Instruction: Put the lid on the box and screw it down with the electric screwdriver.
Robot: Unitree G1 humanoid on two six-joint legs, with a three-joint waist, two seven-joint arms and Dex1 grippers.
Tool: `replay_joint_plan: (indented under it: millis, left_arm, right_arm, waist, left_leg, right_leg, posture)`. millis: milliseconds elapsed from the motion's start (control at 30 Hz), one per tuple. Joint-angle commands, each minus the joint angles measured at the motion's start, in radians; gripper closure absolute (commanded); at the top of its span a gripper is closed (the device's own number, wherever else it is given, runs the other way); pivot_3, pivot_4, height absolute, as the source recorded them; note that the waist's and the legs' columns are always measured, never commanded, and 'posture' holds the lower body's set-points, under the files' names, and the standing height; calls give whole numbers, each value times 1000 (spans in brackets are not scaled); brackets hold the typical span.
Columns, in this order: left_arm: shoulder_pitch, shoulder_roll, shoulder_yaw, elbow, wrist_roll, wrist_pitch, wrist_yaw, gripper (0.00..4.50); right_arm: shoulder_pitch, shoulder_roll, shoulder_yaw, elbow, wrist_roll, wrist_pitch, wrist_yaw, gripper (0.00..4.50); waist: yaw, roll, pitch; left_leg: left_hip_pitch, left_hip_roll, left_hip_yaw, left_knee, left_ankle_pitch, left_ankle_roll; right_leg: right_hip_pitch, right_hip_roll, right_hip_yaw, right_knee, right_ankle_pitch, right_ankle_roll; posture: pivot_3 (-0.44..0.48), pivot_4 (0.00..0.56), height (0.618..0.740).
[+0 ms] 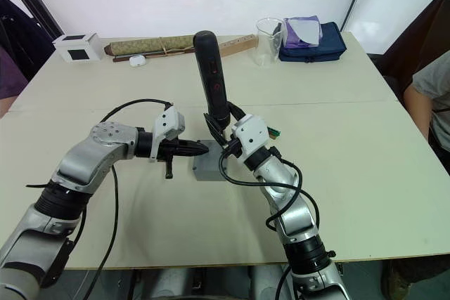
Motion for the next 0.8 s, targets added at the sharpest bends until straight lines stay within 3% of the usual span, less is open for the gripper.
replay_joint_plan:
  millis: [33, 467, 800]
  left_arm:
    - [12, 7, -8, 5, 18, -7, -4, 4500]
    - [58, 19, -51, 12, 63, -51, -21, 4500]
    - [55, 13, -57, 37, 74, -61, -25, 4500]
  right_arm:
    - [28, -8, -22, -40, 32, 67, 4, 2370]
    - [55, -76, -8, -73, 27, 202, 46, 2370]
    - [52, -91, -4, -54, 25, 270, 48, 2370]
  waist:
    - [0, 0, 0]
    - [2, -4, -6]
    - [3, -8, -21]
  left_leg:
    - [0, 0, 0, 0, 0, 0]
    - [19, 0, -1, -3, -1, 1]
    - [20, 0, -2, -4, -1, 1]
  right_leg:
    - [0, 0, 0, 0, 0, 0]
    - [20, 0, -1, -4, -4, -4]
    - [21, 0, -2, -4, -5, -5]
  posture:
    - [0, 150, 740]
    - [0, 150, 740]
    - [0, 150, 740]
